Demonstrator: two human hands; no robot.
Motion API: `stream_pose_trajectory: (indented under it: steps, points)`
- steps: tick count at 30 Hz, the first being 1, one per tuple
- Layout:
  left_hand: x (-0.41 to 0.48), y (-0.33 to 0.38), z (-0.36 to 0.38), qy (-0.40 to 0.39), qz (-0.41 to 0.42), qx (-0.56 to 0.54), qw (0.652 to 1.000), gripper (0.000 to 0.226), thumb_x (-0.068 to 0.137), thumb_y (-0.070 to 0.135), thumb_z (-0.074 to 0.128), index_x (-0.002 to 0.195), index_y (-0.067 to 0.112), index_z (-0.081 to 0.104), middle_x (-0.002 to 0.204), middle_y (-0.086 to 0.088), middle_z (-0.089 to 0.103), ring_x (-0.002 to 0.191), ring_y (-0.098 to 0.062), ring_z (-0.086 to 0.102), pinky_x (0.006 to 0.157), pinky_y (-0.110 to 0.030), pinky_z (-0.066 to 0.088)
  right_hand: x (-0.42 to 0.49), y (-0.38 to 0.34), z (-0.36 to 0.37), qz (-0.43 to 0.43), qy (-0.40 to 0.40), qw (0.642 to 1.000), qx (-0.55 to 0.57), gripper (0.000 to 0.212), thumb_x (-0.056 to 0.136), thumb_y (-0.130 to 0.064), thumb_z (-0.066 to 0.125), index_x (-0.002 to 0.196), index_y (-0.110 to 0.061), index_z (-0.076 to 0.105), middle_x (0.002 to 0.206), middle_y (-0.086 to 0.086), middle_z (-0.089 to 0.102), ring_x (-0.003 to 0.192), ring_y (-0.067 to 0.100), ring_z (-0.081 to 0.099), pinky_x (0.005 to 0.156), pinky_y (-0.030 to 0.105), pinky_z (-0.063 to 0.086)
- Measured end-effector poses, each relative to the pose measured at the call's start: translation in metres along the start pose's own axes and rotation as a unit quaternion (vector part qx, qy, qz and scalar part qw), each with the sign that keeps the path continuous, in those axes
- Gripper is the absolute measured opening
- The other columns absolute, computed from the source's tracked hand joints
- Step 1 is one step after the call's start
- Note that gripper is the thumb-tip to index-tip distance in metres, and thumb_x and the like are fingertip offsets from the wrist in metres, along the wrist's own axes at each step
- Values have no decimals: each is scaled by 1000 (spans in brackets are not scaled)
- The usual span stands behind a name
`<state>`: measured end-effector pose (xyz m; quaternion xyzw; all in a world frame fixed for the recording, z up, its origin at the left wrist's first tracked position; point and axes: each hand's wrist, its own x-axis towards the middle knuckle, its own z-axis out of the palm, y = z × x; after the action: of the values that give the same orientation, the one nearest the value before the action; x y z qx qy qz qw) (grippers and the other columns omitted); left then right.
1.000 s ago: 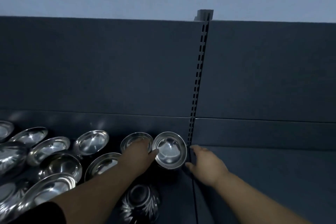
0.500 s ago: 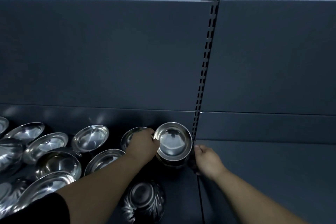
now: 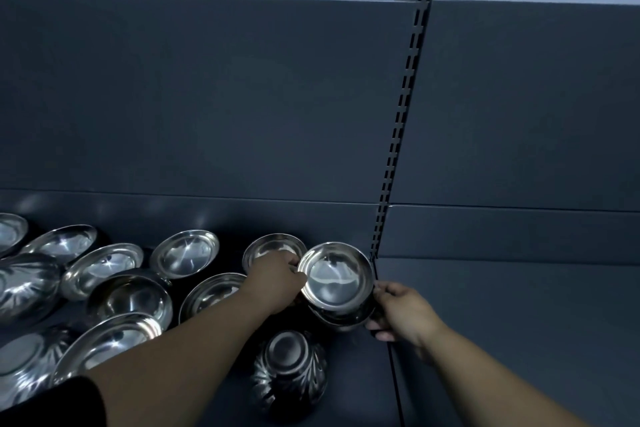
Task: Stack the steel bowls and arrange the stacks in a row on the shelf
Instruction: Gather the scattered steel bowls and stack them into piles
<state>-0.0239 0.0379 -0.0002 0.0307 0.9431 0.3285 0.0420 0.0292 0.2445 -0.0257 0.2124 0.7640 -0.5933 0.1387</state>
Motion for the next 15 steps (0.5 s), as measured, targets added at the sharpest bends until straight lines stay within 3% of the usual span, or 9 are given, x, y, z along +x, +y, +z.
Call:
stream_pose_trajectory:
  steps: [6,10,13,15]
  points:
    - [-2,0,11,-41,1,47,998,23,87,23,55,103,15,69,98,-3,71,93,-19,63,74,-22,41,-16,-1,0,1,8,995,102,28,102,-38,38,113,-21,57,98,0,67,77,24,68,71,35,56]
    - [0,3,16,-53,-16,20,998,33,85,23,59,116,12,62,104,-8,71,93,-26,69,87,-33,54,-20,0,2,-50,41,996,62,25,97,-42,50,109,-24,63,90,-2,69,74,22,66,76,37,56]
    - [0,4,19,-63,-18,-34,997,30,83,17,60,113,13,64,88,-8,74,76,-22,72,77,-37,59,-18,3,0,-95,78,992,-38,36,94,-43,55,128,-29,57,114,-6,69,102,20,67,95,37,53]
    - [-3,5,18,-60,-1,-24,998,25,87,16,57,110,15,65,90,-7,75,79,-20,72,80,-34,58,-17,3,0,-115,87,986,-88,44,94,-42,54,136,-26,52,128,-5,64,117,14,59,105,30,44]
